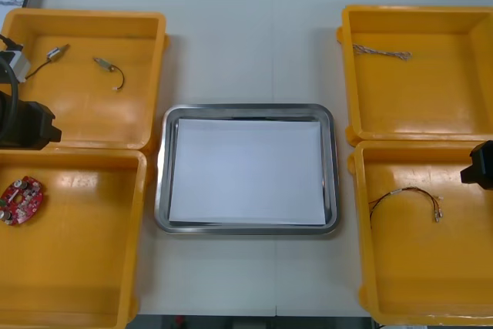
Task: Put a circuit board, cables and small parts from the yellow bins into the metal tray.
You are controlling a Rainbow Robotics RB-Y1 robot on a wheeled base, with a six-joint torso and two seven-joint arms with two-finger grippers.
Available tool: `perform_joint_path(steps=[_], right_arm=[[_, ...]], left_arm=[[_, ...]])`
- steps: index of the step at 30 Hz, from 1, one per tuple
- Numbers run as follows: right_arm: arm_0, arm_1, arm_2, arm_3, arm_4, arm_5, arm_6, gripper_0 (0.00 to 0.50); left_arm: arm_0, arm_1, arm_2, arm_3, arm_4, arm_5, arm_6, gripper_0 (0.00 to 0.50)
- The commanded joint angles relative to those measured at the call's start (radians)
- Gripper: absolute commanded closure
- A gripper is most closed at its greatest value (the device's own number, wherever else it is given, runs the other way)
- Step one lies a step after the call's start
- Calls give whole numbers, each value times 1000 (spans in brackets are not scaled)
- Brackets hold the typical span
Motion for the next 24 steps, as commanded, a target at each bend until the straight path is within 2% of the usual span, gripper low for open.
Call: perform_joint_path(steps=[1,24], right_arm=[[13,7,-24,-24,1,-3,1,0],[13,7,-24,-24,1,-3,1,0]], left_arm=[[12,-9,25,-13,-5,6,-23,0],[12,-9,25,-13,-5,6,-23,0]])
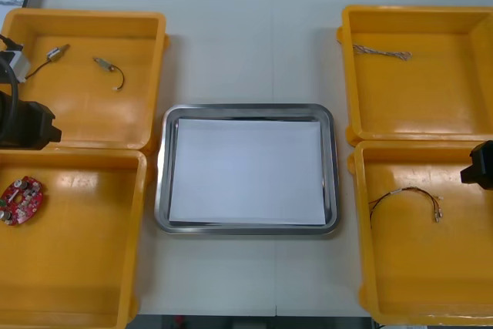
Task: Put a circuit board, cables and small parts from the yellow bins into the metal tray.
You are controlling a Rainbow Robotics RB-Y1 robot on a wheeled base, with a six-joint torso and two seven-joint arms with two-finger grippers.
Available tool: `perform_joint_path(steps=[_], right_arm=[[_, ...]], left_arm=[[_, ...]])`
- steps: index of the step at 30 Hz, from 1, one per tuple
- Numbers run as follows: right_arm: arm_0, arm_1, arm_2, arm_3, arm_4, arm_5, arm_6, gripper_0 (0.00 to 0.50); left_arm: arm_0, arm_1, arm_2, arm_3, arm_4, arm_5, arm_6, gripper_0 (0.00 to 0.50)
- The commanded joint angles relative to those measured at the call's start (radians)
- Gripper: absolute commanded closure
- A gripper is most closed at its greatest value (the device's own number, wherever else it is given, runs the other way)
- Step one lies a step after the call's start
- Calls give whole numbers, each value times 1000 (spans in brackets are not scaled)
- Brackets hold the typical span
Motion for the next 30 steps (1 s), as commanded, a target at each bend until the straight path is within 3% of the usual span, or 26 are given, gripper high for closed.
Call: perform_joint_path(steps=[1,30], right_arm=[[13,7,-24,-24,1,-3,1,0],[13,7,-24,-24,1,-3,1,0]], left_arm=[[12,-9,25,-13,-5,6,-23,0],[12,-9,25,-13,-5,6,-23,0]])
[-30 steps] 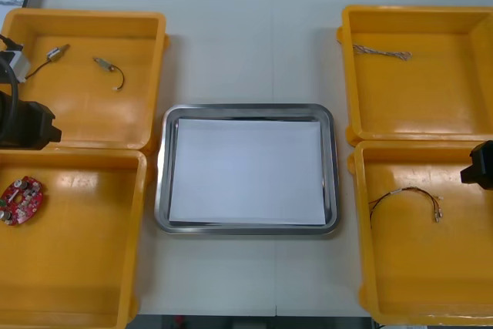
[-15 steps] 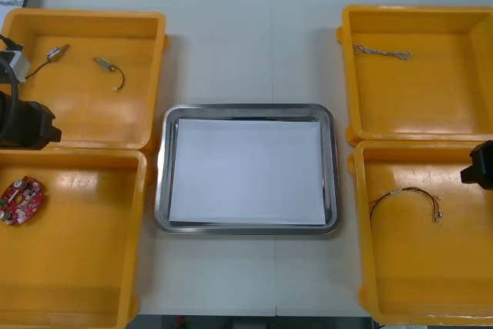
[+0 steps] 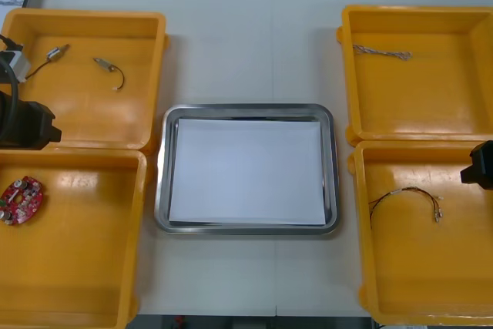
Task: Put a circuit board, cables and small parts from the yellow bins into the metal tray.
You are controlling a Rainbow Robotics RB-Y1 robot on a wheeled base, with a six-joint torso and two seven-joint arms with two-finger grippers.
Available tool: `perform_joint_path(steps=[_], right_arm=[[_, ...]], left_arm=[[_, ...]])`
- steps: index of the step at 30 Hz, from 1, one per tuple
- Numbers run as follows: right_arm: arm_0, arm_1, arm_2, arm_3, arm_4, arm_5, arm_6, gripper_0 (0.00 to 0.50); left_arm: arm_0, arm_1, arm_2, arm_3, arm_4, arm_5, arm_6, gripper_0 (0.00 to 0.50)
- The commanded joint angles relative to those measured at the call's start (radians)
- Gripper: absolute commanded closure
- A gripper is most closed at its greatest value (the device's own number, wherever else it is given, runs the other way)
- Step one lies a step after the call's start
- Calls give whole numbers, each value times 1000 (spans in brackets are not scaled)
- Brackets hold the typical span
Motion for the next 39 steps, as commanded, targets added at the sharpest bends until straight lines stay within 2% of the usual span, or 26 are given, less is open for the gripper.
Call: perform_joint_path(steps=[1,39], right_arm=[[13,7,-24,-24,1,-3,1,0],[13,7,-24,-24,1,-3,1,0]], left_arm=[[12,-9,25,-13,-5,6,-23,0],[12,-9,25,-13,-5,6,-23,0]])
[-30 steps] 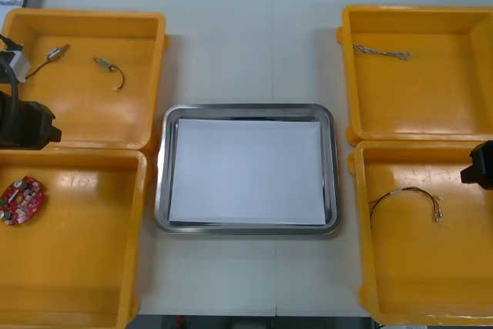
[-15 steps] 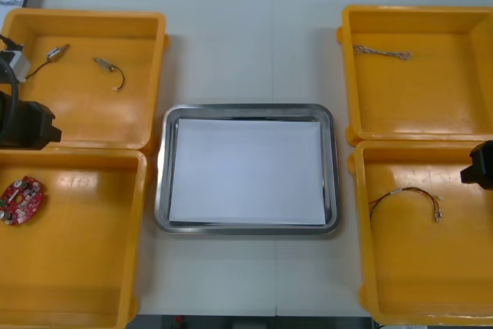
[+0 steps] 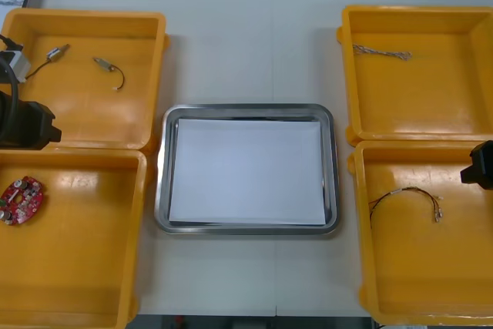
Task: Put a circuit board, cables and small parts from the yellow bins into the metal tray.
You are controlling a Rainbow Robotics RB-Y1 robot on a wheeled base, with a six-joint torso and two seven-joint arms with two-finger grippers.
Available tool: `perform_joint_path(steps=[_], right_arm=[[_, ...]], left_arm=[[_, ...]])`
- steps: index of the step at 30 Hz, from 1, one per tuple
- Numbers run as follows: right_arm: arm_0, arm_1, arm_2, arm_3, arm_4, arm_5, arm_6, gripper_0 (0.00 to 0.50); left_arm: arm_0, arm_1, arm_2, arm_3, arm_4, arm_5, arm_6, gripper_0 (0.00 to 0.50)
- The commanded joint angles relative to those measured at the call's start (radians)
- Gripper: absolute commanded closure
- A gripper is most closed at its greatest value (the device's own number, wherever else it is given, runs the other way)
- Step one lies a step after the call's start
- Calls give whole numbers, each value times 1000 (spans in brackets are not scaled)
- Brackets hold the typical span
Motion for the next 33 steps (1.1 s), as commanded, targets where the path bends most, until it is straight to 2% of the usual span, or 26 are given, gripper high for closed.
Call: perform_joint_path(steps=[1,20,21,25,31,33], right_arm=[[13,7,-24,-24,1,-3,1,0],[13,7,-24,-24,1,-3,1,0],[43,30,0,-14,-8,3,3,0],[46,31,16,-14,-20,-4,-2,0],[46,27,37,-14,-25,-18,27,0],[45,14,71,-12,-4,-54,102,0]], left_arm=[[12,-9,25,-13,-5,6,-23,0],[12,-9,25,-13,-5,6,-23,0],[12,-9,25,-13,-5,6,-23,0],[0,-18,25,-24,11,6,-23,0],[-16,-10,30,-24,22,6,-19,0],[-19,3,30,-22,29,6,-13,0]])
